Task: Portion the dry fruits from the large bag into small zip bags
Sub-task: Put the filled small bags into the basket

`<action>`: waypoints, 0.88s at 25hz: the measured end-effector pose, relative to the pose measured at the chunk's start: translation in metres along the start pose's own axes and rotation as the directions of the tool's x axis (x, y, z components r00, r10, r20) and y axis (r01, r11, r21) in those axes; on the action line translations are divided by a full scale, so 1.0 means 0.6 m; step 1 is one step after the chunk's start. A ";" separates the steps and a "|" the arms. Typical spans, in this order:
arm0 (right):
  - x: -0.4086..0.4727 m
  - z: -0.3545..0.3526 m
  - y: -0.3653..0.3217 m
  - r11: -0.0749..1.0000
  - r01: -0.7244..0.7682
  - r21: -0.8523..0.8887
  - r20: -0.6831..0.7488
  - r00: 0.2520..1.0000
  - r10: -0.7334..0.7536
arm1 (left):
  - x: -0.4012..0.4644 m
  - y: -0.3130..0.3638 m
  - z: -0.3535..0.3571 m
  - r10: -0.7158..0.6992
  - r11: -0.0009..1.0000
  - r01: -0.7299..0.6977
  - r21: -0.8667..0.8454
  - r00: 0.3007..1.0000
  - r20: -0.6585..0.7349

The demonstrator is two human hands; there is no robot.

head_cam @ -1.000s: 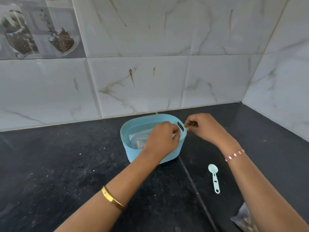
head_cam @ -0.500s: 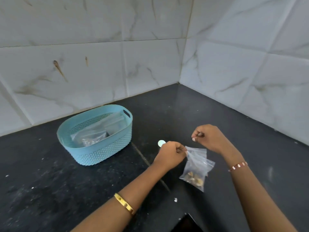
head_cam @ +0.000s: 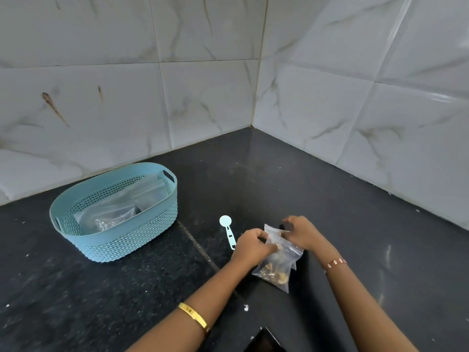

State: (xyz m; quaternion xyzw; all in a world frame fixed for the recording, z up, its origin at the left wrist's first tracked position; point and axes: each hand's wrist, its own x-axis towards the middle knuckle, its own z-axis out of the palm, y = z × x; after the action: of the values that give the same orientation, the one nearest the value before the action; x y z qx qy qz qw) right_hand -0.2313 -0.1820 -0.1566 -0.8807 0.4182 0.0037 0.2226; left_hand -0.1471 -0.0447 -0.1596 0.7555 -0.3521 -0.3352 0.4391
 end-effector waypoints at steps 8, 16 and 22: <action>0.002 0.009 -0.013 0.997 -0.015 -0.076 -0.031 0.999 0.012 | -0.002 -0.010 -0.004 -0.039 0.996 0.039 -0.082 0.999 -0.001; -0.037 -0.045 -0.060 0.921 0.130 0.367 0.007 0.990 -0.142 | -0.037 -0.007 -0.046 -0.068 0.937 0.060 -0.344 0.998 -0.012; -0.068 -0.100 -0.144 0.794 0.278 0.540 -0.009 0.946 -0.325 | -0.067 0.013 -0.135 -0.041 0.930 -0.013 -0.367 0.990 -0.138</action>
State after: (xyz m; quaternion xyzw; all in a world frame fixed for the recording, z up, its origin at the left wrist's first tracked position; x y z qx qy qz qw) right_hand -0.2046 -0.1280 -0.0610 -0.8378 0.2473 -0.1113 0.4738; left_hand -0.1038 0.0201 -0.1128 0.6847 -0.2454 -0.3430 0.5944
